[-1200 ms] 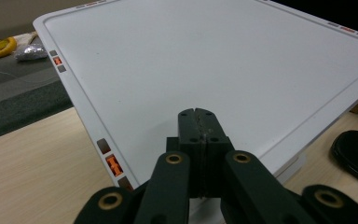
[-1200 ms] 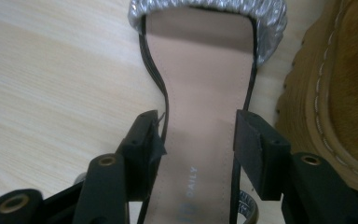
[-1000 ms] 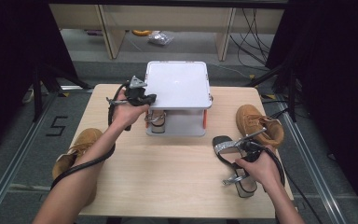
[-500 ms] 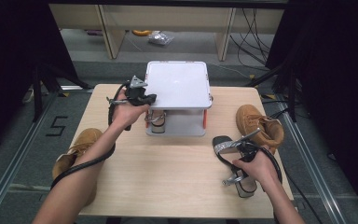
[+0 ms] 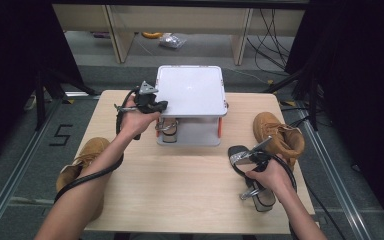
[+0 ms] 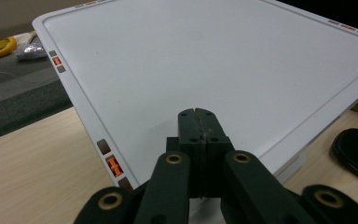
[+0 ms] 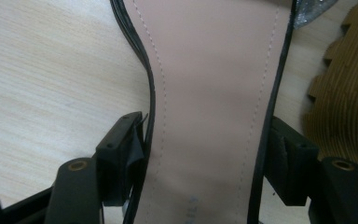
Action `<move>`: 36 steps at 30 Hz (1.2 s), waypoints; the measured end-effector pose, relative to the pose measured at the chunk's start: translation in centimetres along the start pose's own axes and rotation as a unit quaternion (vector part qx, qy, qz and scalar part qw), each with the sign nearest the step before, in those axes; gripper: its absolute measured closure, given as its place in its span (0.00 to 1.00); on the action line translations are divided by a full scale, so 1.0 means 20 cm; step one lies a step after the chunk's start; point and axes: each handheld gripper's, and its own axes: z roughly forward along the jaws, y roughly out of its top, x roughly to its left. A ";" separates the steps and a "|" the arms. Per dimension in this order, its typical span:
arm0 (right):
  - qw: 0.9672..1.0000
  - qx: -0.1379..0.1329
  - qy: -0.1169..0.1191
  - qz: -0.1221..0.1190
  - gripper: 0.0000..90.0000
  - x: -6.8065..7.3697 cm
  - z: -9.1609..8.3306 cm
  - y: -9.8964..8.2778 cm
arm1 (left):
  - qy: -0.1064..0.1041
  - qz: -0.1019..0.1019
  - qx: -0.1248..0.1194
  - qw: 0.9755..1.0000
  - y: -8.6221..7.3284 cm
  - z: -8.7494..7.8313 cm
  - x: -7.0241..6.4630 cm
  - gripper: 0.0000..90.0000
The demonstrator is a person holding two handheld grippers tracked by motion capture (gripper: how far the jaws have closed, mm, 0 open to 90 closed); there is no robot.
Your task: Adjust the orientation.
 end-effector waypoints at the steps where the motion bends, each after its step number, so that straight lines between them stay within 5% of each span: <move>1: 1.000 0.000 -0.003 0.000 0.42 0.00 0.01 0.00 | 0.000 0.000 0.000 1.000 0.00 0.00 0.00 1.00; 4: 1.000 0.017 -0.002 0.004 0.43 0.00 0.01 0.02 | -0.002 0.000 -0.002 1.000 0.00 0.00 0.00 1.00; 11: 1.000 0.011 -0.009 0.003 0.46 0.01 0.01 0.01 | -0.001 0.001 0.000 1.000 0.00 0.00 0.00 1.00; 14: 1.000 0.020 0.008 0.000 0.47 0.03 0.00 0.01 | -0.001 0.003 0.000 1.000 0.00 0.00 0.00 1.00; 19: 1.000 -0.001 0.002 0.006 0.47 0.05 -0.01 0.01 | -0.002 0.002 -0.001 1.000 0.00 0.00 0.00 1.00; 20: 1.000 0.001 0.002 -0.004 0.47 0.05 -0.02 0.01 | -0.001 0.003 -0.001 1.000 0.00 0.00 0.00 1.00; 21: 0.999 -0.015 0.008 -0.040 0.48 0.04 -0.01 0.02 | 0.000 0.004 0.002 1.000 0.00 0.00 0.00 1.00; 22: 1.000 0.006 0.021 0.001 0.48 0.07 -0.03 0.01 | 0.001 0.005 0.003 1.000 0.01 0.00 0.00 1.00; 28: 1.000 -0.010 0.025 0.005 0.48 0.10 -0.04 0.02 | 0.001 0.006 0.002 1.000 0.00 0.00 0.00 1.00; 30: 1.000 -0.020 0.010 0.008 0.48 0.11 -0.05 0.03 | 0.001 0.006 0.003 1.000 0.00 0.00 0.00 1.00; 36: 0.998 -0.038 0.036 0.021 0.48 0.18 -0.09 0.06 | 0.001 0.007 0.000 1.000 0.00 0.00 0.00 1.00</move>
